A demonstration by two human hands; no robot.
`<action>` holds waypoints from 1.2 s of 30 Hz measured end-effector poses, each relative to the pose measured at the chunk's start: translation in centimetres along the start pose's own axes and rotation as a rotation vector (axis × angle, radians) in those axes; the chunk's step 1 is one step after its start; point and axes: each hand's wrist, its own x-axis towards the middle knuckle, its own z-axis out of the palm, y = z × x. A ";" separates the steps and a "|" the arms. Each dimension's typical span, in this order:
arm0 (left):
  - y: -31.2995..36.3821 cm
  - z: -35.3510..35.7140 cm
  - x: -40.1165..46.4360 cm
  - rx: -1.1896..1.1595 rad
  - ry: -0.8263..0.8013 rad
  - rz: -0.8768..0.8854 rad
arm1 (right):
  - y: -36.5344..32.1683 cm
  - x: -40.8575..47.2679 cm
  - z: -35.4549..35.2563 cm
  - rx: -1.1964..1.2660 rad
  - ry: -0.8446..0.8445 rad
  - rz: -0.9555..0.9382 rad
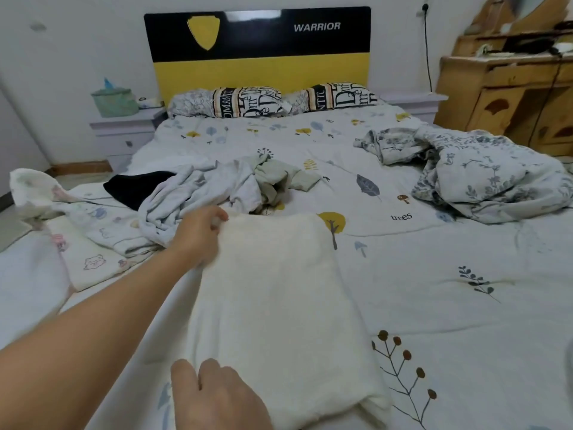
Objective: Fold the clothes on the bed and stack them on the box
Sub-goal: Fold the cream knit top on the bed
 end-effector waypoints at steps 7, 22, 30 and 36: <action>3.4 1.3 -2.7 0.383 -0.013 0.172 | 5.3 4.2 -5.5 0.412 -0.288 -0.105; -0.7 8.0 -6.1 0.374 -0.379 0.257 | 14.8 8.0 1.0 0.052 -0.506 0.234; 0.5 5.7 -7.5 0.354 -0.330 0.289 | 15.3 9.8 -0.4 0.070 -0.376 0.233; -1.5 7.1 -8.5 0.347 -0.444 0.305 | 15.6 9.2 1.6 0.106 -0.446 0.241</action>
